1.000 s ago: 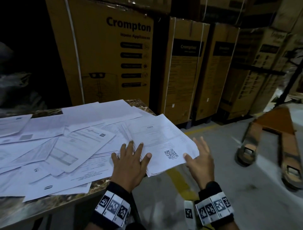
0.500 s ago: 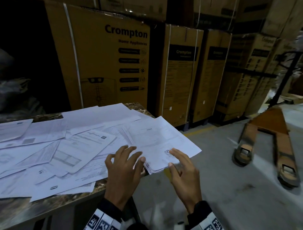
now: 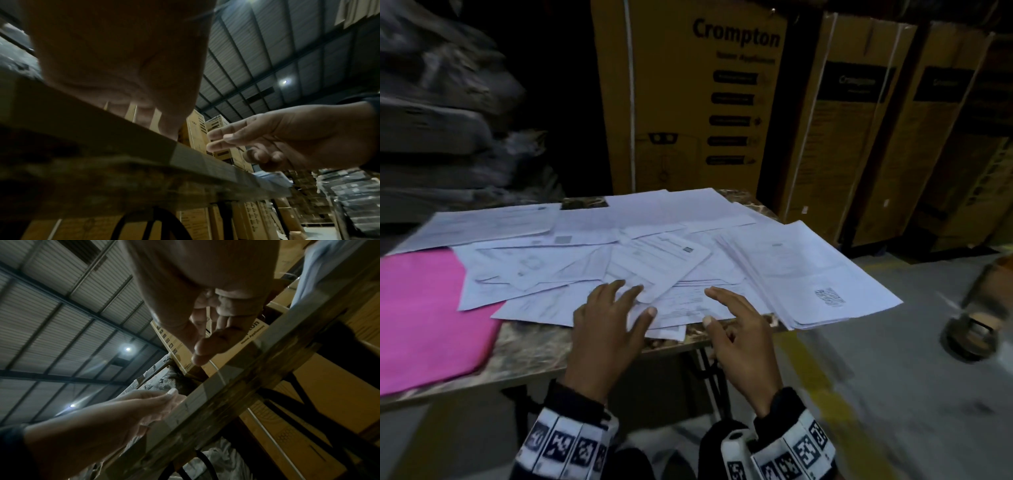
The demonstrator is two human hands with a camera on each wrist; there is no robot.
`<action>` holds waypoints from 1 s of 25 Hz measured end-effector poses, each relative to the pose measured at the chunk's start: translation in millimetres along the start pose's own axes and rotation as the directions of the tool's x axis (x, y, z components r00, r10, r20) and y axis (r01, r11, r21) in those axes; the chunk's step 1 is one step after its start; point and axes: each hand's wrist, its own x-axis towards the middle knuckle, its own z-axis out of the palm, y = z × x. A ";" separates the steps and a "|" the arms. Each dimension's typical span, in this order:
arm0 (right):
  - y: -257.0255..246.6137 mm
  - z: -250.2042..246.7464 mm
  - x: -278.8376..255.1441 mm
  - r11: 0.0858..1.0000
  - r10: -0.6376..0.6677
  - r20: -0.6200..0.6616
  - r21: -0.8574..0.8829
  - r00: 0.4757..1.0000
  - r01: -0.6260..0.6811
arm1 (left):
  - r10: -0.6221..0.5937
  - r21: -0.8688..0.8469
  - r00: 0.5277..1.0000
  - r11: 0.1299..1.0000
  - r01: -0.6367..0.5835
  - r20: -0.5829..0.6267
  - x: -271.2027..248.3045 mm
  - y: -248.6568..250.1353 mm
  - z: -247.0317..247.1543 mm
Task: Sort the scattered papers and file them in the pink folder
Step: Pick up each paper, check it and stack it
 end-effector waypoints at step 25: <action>-25.9 36.5 -64.1 0.930 0.261 0.010 0.263 0.965 -0.255 | 0.377 -0.150 0.893 0.895 -0.419 -0.244 -80.2 -54.1 -7.3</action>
